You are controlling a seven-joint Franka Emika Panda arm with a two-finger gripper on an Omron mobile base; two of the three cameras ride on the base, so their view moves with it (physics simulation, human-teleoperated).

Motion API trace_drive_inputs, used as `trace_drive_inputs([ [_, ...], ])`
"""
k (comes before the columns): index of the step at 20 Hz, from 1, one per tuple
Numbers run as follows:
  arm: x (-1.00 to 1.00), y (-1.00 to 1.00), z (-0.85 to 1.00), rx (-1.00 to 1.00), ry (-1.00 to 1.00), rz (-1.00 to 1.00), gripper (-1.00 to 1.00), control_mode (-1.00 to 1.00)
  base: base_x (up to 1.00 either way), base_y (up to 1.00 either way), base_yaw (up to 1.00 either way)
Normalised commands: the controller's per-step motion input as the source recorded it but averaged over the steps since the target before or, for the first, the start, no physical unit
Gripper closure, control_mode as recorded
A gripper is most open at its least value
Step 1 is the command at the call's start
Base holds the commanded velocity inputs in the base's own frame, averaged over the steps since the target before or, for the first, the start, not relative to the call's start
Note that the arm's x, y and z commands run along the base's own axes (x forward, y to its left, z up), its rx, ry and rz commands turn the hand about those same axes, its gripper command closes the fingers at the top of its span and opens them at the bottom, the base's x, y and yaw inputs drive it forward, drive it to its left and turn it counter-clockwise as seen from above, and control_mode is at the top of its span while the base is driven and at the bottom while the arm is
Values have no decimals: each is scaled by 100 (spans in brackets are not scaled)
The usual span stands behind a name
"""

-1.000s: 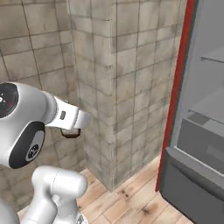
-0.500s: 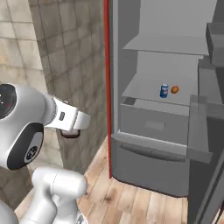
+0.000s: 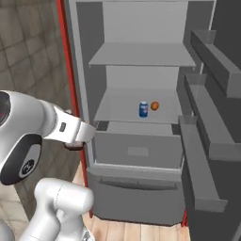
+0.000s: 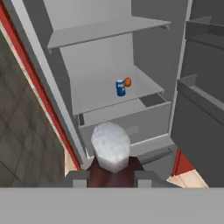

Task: Place the ketchup and condiment bottle from the counter to the top shelf of the fridge. If the existing items in the fridge are on the top shelf, move them to other shelves.

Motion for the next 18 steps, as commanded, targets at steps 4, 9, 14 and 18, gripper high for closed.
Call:
trace_drive_inputs([
  [4,0,0,0,0,0,0,100,100,57,-2,-3],
  [9,0,0,0,0,0,0,100,100,49,-12,0],
  [14,0,0,0,0,0,0,100,100,59,-1,0],
  [18,0,0,0,0,0,0,100,100,48,-12,-4],
])
